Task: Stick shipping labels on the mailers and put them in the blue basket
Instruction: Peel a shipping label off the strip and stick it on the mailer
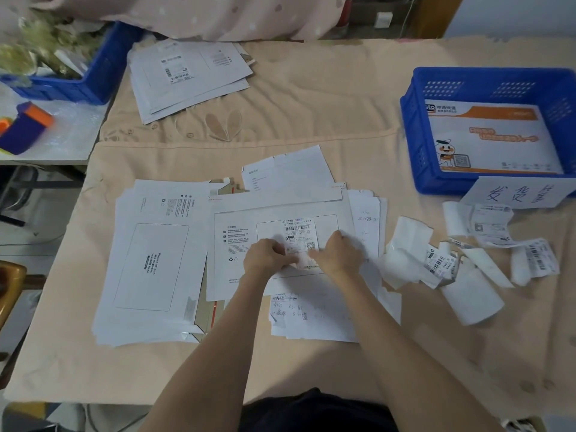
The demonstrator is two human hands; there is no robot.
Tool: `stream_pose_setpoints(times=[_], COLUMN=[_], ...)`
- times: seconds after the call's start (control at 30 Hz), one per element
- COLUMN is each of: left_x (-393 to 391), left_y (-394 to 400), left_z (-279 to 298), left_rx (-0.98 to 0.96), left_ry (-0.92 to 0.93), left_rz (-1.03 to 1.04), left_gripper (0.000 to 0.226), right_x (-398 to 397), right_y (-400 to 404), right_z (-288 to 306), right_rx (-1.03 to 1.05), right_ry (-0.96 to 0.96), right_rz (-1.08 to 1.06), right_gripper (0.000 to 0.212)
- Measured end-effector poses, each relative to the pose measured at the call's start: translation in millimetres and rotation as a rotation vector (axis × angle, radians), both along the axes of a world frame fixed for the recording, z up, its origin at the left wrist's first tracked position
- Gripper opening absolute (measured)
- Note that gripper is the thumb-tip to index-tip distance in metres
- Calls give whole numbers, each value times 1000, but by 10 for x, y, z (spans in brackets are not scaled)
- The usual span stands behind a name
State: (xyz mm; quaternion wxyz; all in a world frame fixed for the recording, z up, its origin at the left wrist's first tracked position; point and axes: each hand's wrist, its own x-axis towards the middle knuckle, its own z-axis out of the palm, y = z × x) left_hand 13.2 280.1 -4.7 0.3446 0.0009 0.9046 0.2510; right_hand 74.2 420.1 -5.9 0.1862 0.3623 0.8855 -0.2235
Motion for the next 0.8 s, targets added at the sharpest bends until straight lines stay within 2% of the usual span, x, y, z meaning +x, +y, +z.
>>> stream_pose_setpoints(times=[0.1, 0.2, 0.3, 0.4, 0.53, 0.67, 0.8], left_x=[58, 87, 102, 109, 152, 214, 229], left_y=[35, 42, -5, -50, -63, -76, -94], left_z=[5, -27, -33, -52, -71, -92, -109], left_rx=[-70, -62, -12, 31, 98, 167, 201], left_ry=[90, 127, 89, 52, 92, 152, 141], left_rz=[-70, -82, -127, -152, -156, -184, -155], left_gripper=[26, 23, 28, 40, 55, 57, 53], right_x=[59, 100, 119, 145, 202, 193, 154], right_y=[50, 78, 74, 79, 137, 217, 199], right_z=[3, 13, 7, 1, 1, 0, -9], right_rx=[-84, -126, -146, -187, -265, -341, -402], right_ry=[27, 21, 35, 52, 66, 29, 110], right_rz=[69, 101, 92, 88, 66, 39, -92], right_gripper=[84, 85, 87, 74, 58, 43, 33])
